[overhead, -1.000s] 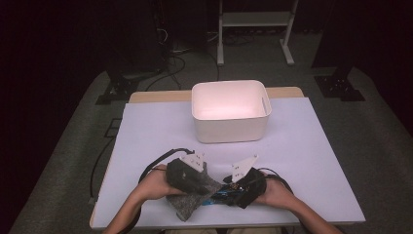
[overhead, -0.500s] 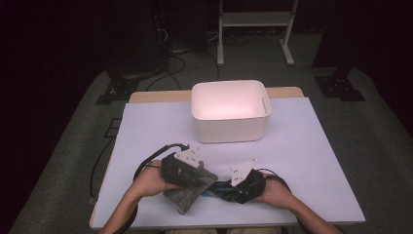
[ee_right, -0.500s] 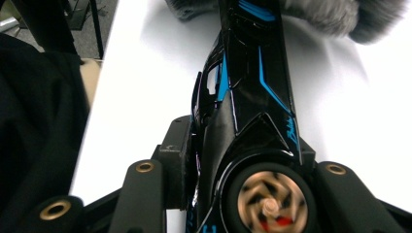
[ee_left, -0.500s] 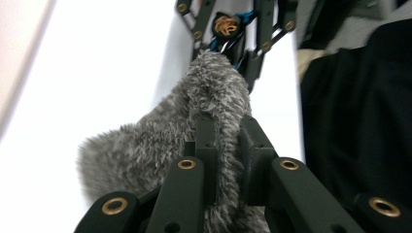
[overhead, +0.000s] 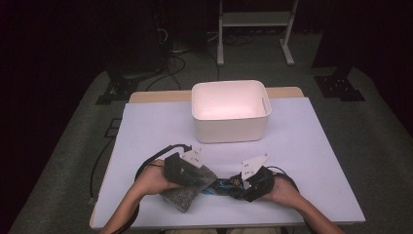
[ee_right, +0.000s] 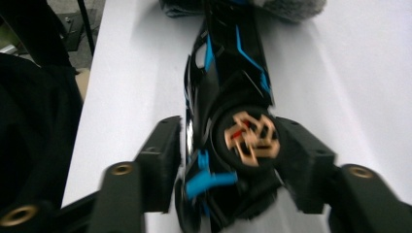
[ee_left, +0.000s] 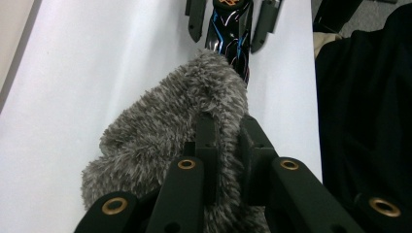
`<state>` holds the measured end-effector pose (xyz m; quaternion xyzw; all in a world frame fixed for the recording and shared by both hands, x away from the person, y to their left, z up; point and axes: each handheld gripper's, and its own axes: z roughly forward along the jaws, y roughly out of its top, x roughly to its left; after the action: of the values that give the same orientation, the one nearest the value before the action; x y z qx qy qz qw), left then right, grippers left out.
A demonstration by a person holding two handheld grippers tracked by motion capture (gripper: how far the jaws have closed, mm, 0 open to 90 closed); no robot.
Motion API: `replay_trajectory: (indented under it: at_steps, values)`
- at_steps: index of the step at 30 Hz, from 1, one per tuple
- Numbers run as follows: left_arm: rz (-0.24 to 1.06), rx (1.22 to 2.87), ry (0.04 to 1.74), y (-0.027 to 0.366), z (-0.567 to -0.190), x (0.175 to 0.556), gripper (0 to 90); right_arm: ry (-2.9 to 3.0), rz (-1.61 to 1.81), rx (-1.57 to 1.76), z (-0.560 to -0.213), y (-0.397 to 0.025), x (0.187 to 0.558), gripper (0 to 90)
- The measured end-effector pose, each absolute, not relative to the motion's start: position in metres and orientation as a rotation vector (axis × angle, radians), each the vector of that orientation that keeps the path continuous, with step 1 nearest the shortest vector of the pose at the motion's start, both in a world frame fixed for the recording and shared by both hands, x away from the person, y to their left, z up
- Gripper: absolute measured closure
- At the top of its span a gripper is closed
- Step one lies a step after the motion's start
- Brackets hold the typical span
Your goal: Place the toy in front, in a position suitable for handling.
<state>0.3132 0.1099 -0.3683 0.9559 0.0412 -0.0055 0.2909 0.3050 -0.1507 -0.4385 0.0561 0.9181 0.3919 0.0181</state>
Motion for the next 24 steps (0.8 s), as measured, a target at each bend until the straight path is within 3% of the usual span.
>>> replay_trajectory:
  at_steps: [2,12,24]
  values:
    - [-0.007,2.553,0.099,0.108,-0.368,0.313,81.0,2.87,1.234,0.196,-0.439,-0.153,0.306,55.3]
    - [-0.038,2.547,0.046,0.087,-0.368,0.32,81.1,2.861,1.254,0.193,-0.441,-0.152,0.304,56.1]
    - [-0.037,2.501,0.223,0.147,-0.378,0.325,81.1,2.859,1.242,0.174,-0.44,-0.151,0.304,56.3]
